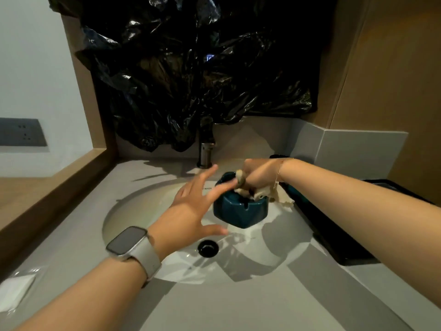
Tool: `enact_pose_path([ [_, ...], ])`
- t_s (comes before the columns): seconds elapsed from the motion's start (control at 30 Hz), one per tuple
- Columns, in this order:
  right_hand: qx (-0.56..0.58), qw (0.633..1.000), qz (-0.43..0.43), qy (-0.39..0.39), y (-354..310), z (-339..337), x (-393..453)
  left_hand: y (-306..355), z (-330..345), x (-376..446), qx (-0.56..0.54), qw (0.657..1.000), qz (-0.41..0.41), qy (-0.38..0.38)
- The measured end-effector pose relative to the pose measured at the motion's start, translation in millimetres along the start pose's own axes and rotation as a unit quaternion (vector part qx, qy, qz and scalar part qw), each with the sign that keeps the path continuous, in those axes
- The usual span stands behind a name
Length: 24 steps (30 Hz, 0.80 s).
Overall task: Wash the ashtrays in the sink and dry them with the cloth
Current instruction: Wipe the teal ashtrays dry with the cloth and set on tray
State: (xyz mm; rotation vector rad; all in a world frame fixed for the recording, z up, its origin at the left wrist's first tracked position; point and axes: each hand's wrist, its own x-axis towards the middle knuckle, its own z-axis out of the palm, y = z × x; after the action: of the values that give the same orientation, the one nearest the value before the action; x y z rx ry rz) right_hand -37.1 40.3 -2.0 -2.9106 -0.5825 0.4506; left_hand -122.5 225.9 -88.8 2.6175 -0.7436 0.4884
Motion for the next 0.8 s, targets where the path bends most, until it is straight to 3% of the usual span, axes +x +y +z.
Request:
enact_pose_path([
  [0.1,-0.034,0.995,-0.021,-0.096,0.3,1.0,4.7,1.4,-1.2,5.4,0.116,0.986,0.119,0.020],
  [0.17,-0.024,0.993,-0.032,-0.111,-0.3,4.4,9.8,4.5,-2.3,6.6,0.116,0.986,0.120,-0.015],
  [0.3,0.143,0.975,-0.035,-0.167,8.5,9.6,16.1,9.5,-5.4,7.6,0.106,0.987,0.112,-0.035],
  [0.47,0.344,0.917,-0.076,-0.186,17.9,19.9,8.1,26.3,-10.4,7.0,0.010,0.997,0.066,-0.027],
  [0.53,0.434,0.884,-0.074,-0.160,18.5,30.7,7.7,27.6,-9.8,3.3,-0.050,0.998,0.031,-0.011],
  [0.7,0.658,0.751,-0.045,-0.011,11.1,51.8,5.3,25.9,-0.1,0.8,-0.187,0.975,-0.086,0.088],
  [0.8,0.708,0.701,-0.042,0.071,1.1,63.8,1.1,29.7,0.8,3.0,-0.307,0.928,-0.180,0.109],
])
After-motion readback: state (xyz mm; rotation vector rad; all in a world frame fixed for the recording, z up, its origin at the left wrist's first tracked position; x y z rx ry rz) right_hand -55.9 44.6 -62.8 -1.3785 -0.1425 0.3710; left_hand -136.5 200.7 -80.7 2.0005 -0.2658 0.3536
